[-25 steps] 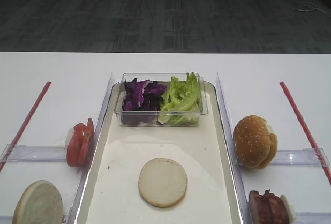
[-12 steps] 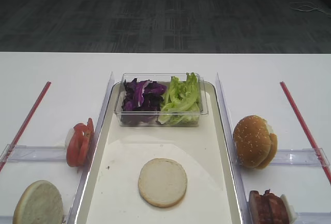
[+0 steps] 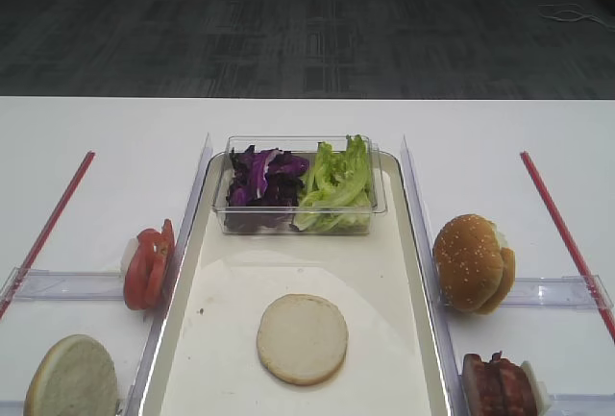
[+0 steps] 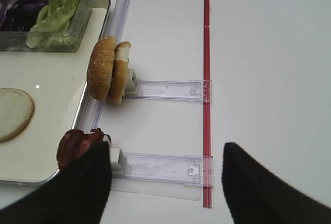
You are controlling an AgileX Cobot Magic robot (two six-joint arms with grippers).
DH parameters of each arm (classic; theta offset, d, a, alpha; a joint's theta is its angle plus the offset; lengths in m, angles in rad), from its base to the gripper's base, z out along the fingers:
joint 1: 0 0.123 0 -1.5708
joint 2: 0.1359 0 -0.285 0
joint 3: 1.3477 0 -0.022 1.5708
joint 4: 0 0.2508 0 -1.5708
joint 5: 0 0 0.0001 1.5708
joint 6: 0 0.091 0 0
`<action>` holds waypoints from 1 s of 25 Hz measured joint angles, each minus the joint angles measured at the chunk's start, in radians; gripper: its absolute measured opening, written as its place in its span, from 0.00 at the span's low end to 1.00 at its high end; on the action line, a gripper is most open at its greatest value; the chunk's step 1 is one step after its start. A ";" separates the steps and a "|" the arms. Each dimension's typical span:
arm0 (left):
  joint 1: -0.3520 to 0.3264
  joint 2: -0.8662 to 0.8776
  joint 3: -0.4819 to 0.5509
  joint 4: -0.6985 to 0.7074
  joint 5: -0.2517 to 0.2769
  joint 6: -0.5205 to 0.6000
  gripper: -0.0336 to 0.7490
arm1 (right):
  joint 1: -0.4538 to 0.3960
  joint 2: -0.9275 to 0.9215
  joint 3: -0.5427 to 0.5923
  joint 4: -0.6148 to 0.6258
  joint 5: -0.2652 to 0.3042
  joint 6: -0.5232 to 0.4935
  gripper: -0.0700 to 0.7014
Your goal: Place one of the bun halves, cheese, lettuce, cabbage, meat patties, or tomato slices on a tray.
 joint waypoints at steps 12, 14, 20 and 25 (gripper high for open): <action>-0.011 -0.253 0.000 0.000 0.002 -0.012 0.49 | 0.000 0.000 0.000 0.000 0.000 0.000 0.70; -0.011 -0.295 0.000 0.000 0.002 -0.018 0.49 | 0.000 0.000 0.000 0.000 0.000 0.000 0.70; -0.011 -0.357 0.000 0.000 0.008 -0.028 0.49 | 0.000 0.000 0.000 0.000 0.000 0.000 0.70; -0.011 -0.357 0.000 0.000 0.010 -0.029 0.49 | 0.000 0.000 0.000 0.000 0.000 0.000 0.70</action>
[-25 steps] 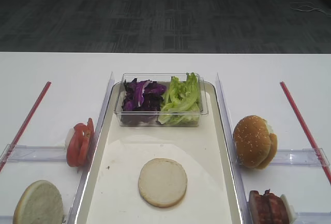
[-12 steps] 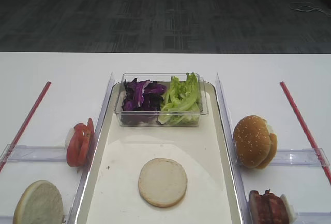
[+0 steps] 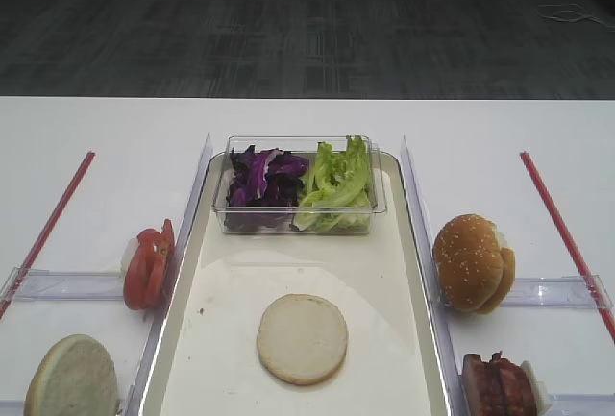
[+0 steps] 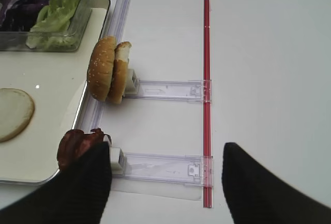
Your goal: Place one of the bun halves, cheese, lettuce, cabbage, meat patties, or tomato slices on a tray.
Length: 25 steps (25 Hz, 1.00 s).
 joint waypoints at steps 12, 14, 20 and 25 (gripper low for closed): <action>0.000 -0.002 0.000 0.000 0.000 -0.003 0.59 | 0.000 0.000 0.000 0.000 0.000 0.000 0.70; 0.000 -0.002 0.000 0.000 0.000 -0.003 0.60 | 0.000 0.000 0.000 0.000 0.000 0.000 0.70; 0.000 -0.002 0.000 0.000 0.000 -0.003 0.60 | 0.000 0.000 0.000 0.000 0.000 0.000 0.70; 0.000 -0.002 0.000 0.000 0.000 -0.003 0.60 | 0.000 0.000 0.000 0.000 0.000 0.000 0.70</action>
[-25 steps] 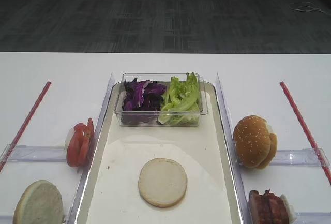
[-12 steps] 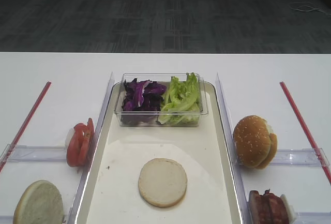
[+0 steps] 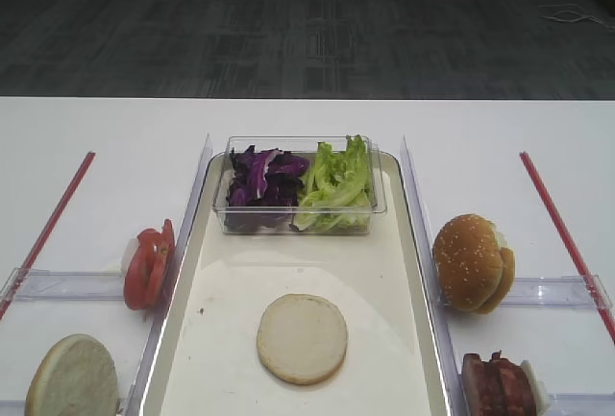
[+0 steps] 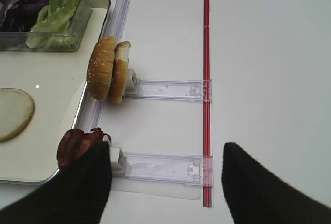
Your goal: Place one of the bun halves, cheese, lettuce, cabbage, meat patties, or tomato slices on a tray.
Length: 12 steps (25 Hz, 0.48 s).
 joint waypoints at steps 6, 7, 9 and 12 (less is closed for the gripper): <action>0.000 0.000 0.000 0.000 0.000 0.000 0.60 | 0.000 0.000 0.000 0.000 0.000 0.000 0.70; 0.000 0.000 0.000 0.000 0.000 0.000 0.60 | 0.000 0.000 0.000 0.000 0.000 0.000 0.70; 0.000 0.000 0.000 0.000 0.000 0.000 0.60 | 0.000 0.000 0.000 0.000 0.000 0.000 0.70; 0.000 0.000 0.000 0.000 0.000 -0.001 0.60 | 0.000 0.000 0.000 0.000 0.000 0.000 0.70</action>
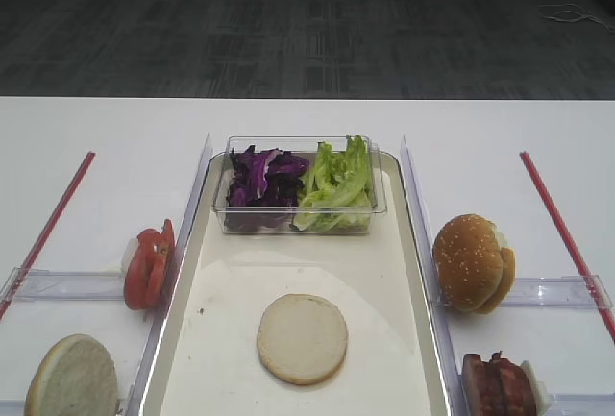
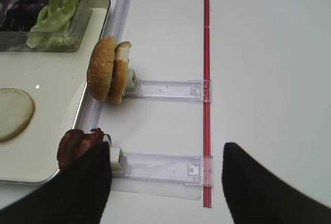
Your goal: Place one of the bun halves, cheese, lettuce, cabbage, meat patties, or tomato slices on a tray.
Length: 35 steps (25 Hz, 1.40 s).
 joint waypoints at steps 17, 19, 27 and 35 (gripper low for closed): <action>0.000 0.000 0.000 0.000 0.000 -0.002 0.60 | 0.000 0.000 0.000 0.000 0.000 0.000 0.70; 0.000 0.000 0.000 0.000 0.000 -0.002 0.60 | 0.000 0.000 0.000 0.000 0.000 0.000 0.70; 0.000 0.000 0.000 0.000 0.000 -0.002 0.60 | 0.000 0.000 0.000 0.000 0.000 0.000 0.70; 0.000 0.000 0.000 0.000 0.000 -0.002 0.59 | 0.000 0.000 0.000 0.000 0.000 0.000 0.70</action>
